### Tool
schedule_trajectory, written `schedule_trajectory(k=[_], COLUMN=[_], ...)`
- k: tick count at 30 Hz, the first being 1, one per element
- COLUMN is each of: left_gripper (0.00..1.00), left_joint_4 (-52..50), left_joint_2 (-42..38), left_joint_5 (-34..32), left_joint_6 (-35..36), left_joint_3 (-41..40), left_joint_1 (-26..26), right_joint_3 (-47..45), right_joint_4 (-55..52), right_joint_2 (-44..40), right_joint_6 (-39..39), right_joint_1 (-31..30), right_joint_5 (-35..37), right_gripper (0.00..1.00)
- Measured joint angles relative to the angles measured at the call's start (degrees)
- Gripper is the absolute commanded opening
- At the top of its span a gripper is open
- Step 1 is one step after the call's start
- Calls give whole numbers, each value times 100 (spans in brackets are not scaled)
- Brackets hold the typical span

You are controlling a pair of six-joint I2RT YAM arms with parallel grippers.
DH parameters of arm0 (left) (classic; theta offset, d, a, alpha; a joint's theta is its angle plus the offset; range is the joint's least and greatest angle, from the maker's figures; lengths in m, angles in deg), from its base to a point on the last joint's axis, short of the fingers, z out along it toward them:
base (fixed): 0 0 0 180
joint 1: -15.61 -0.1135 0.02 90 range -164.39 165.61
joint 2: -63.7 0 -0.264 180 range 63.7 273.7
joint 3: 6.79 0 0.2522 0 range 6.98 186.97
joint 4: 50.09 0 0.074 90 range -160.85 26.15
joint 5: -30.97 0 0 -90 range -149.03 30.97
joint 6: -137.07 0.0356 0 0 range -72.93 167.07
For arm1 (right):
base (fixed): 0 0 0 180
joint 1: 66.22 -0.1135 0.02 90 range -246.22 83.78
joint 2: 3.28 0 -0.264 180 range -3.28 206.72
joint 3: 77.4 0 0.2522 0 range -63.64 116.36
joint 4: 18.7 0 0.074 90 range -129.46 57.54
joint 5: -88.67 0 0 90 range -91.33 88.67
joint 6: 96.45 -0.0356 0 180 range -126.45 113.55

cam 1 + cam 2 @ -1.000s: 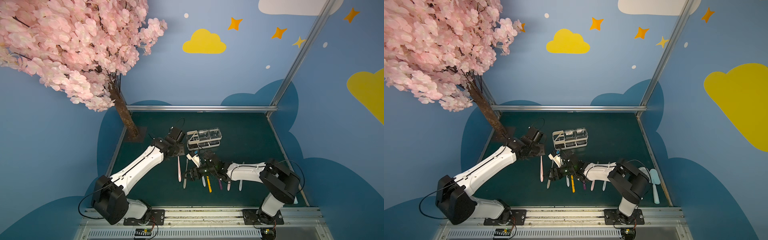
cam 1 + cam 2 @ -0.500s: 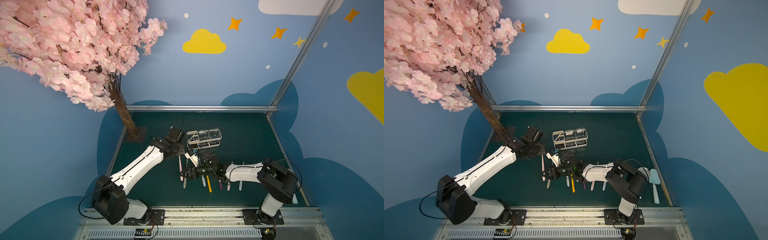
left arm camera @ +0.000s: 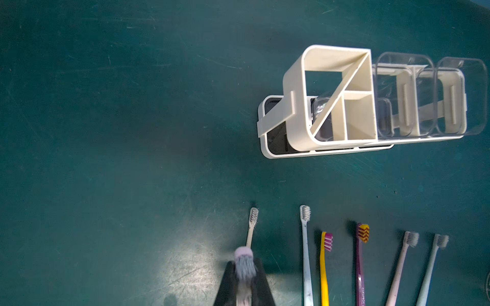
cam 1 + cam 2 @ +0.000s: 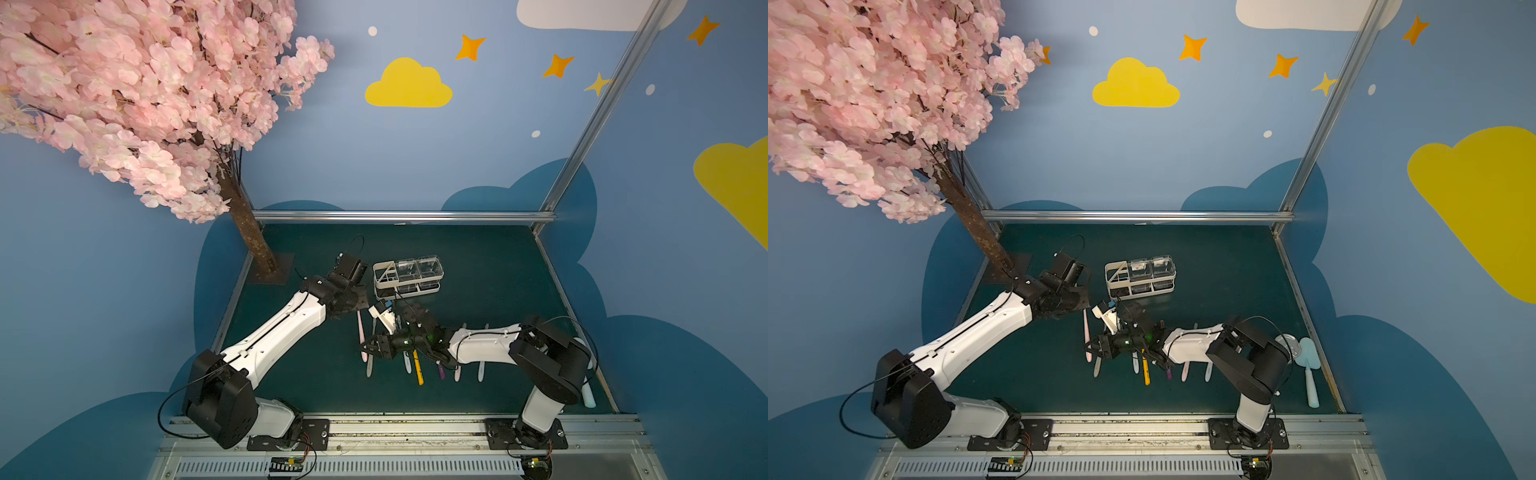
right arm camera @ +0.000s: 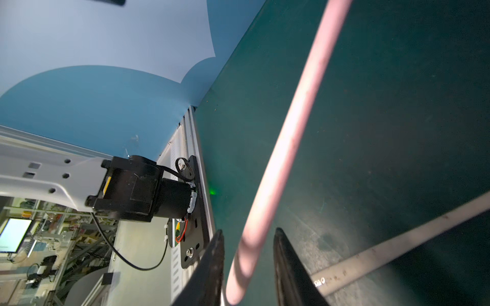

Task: Place the toothbrush into the toothbrush holder
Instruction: Pick up the toothbrush from the center of the board.

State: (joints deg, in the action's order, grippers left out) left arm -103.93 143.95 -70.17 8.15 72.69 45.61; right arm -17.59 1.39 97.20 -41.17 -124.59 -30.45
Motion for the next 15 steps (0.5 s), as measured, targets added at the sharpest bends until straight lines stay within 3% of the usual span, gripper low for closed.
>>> schedule_trajectory(k=[15], left_gripper=[15], left_joint_4=[28], left_joint_2=[-83], left_joint_5=[87], left_joint_6=[-50], left_joint_3=[-15], left_joint_1=[-72], right_joint_3=[0], right_joint_4=[-195], right_joint_2=[-2], right_joint_6=[-92], right_joint_1=[37], right_joint_5=[227], right_gripper=[8])
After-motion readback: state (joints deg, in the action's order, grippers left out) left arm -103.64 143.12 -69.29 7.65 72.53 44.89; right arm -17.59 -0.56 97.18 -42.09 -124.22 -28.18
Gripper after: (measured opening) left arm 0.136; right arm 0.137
